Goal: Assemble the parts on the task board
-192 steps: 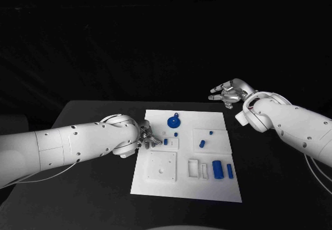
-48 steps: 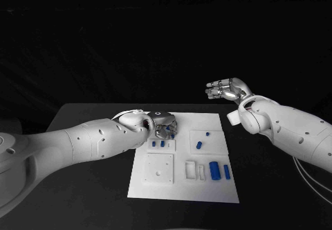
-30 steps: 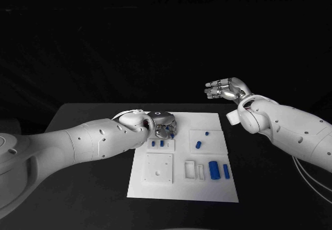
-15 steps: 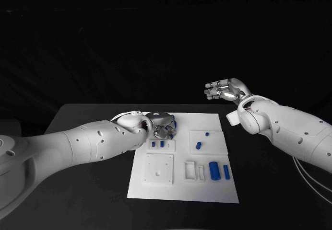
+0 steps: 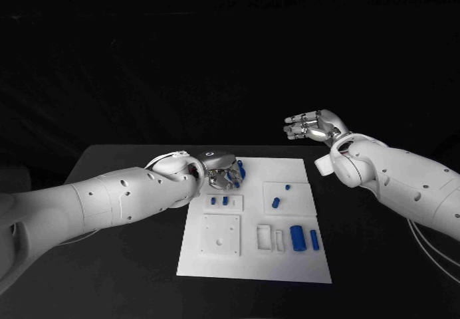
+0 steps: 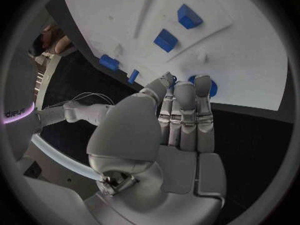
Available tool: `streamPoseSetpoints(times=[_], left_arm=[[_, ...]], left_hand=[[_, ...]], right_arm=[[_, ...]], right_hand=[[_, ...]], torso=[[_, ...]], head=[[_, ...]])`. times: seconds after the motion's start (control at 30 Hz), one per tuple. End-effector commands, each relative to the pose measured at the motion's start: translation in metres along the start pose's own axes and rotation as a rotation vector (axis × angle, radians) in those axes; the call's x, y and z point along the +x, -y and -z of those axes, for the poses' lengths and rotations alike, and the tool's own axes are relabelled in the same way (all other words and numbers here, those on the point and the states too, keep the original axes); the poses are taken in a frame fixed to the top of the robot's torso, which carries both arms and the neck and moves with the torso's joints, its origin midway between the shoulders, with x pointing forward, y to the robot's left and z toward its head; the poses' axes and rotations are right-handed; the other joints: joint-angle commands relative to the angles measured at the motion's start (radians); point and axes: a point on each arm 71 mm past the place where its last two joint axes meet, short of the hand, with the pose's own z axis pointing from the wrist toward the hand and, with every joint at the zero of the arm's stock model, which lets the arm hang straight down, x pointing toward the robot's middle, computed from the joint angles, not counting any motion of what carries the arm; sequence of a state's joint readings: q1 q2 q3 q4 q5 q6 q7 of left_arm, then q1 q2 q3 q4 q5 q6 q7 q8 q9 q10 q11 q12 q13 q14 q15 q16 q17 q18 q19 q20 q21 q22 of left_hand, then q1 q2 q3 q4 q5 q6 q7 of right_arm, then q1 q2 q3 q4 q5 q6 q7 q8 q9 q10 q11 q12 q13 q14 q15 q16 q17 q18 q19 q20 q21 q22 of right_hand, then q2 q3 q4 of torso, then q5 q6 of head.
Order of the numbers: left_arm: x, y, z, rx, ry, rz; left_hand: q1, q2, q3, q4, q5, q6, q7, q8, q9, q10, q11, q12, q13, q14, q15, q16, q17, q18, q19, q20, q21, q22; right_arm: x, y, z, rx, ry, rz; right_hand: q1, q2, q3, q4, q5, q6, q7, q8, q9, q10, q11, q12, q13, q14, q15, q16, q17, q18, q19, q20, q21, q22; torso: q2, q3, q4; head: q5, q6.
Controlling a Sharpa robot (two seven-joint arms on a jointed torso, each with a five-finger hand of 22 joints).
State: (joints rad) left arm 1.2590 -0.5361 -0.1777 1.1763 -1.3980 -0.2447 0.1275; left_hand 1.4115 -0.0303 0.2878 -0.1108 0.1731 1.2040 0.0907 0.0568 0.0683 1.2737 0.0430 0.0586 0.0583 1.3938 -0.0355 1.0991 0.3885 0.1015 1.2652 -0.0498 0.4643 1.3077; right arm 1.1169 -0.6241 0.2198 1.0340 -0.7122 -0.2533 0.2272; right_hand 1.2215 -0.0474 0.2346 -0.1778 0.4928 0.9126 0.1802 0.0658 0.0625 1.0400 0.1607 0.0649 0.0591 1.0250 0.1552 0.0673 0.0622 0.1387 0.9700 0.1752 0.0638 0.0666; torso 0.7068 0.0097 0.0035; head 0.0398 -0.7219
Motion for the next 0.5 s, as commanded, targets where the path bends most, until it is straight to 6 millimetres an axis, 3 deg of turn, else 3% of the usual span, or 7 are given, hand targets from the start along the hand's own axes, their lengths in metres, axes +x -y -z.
streamPoseSetpoints(times=[0.03,0.17,0.33,0.5], left_arm=[[-0.002,-0.003,0.006,-0.014,0.006,0.047],[-0.003,-0.009,0.014,-0.031,0.002,0.054],[-0.004,-0.018,0.025,-0.057,-0.004,0.059],[-0.005,-0.024,0.029,-0.072,-0.009,0.059]], left_hand=[[-0.006,-0.003,0.007,0.001,0.0,-0.006,0.002,0.006,0.0,0.0,0.002,-0.001,0.001,0.007,-0.001,0.0,-0.002,0.019,-0.002,0.0,0.002,0.019],[-0.007,-0.003,0.007,0.002,-0.001,-0.005,0.002,0.006,0.0,0.001,0.002,-0.001,0.001,0.007,-0.001,0.0,-0.002,0.018,-0.003,0.0,0.002,0.019],[-0.006,-0.005,0.007,0.003,-0.001,-0.005,0.002,0.006,0.0,0.001,0.002,-0.001,0.001,0.007,-0.001,0.0,-0.002,0.018,-0.003,0.0,0.002,0.019],[-0.004,-0.006,0.008,0.003,-0.002,-0.004,0.002,0.006,0.0,0.001,0.002,-0.001,0.001,0.006,-0.001,-0.001,-0.002,0.018,-0.004,0.0,0.001,0.019]], right_arm=[[0.001,0.0,0.0,-0.011,-0.021,0.007],[-0.001,0.0,0.001,-0.009,-0.019,0.008],[-0.002,0.001,0.001,-0.006,-0.017,0.01],[-0.003,0.002,0.001,-0.005,-0.016,0.012]], right_hand=[[0.005,0.002,-0.003,-0.001,0.004,-0.005,-0.002,-0.006,-0.001,-0.004,0.0,-0.003,-0.001,-0.004,0.001,-0.006,-0.001,0.002,-0.006,0.002,0.006,-0.001],[0.005,0.002,-0.003,-0.001,0.004,-0.005,-0.002,-0.006,-0.001,-0.004,0.0,-0.003,-0.001,-0.004,0.001,-0.006,-0.001,0.002,-0.006,0.002,0.006,-0.001],[0.005,0.002,-0.003,-0.001,0.004,-0.005,-0.002,-0.006,-0.001,-0.004,0.0,-0.003,-0.001,-0.004,0.001,-0.006,-0.001,0.002,-0.006,0.002,0.006,-0.001],[0.006,0.003,-0.004,-0.002,0.004,-0.004,-0.002,-0.006,-0.001,-0.004,0.0,-0.003,-0.001,-0.003,0.0,-0.006,-0.001,0.002,-0.006,0.003,0.006,-0.001]], torso=[[0.0,0.0015,0.0017],[-0.001,0.0013,0.004],[0.0,-0.0015,0.0011],[0.0,-0.0012,0.0007]], head=[[-0.001,0.001],[-0.003,-0.002],[-0.001,-0.002],[0.003,-0.002]])
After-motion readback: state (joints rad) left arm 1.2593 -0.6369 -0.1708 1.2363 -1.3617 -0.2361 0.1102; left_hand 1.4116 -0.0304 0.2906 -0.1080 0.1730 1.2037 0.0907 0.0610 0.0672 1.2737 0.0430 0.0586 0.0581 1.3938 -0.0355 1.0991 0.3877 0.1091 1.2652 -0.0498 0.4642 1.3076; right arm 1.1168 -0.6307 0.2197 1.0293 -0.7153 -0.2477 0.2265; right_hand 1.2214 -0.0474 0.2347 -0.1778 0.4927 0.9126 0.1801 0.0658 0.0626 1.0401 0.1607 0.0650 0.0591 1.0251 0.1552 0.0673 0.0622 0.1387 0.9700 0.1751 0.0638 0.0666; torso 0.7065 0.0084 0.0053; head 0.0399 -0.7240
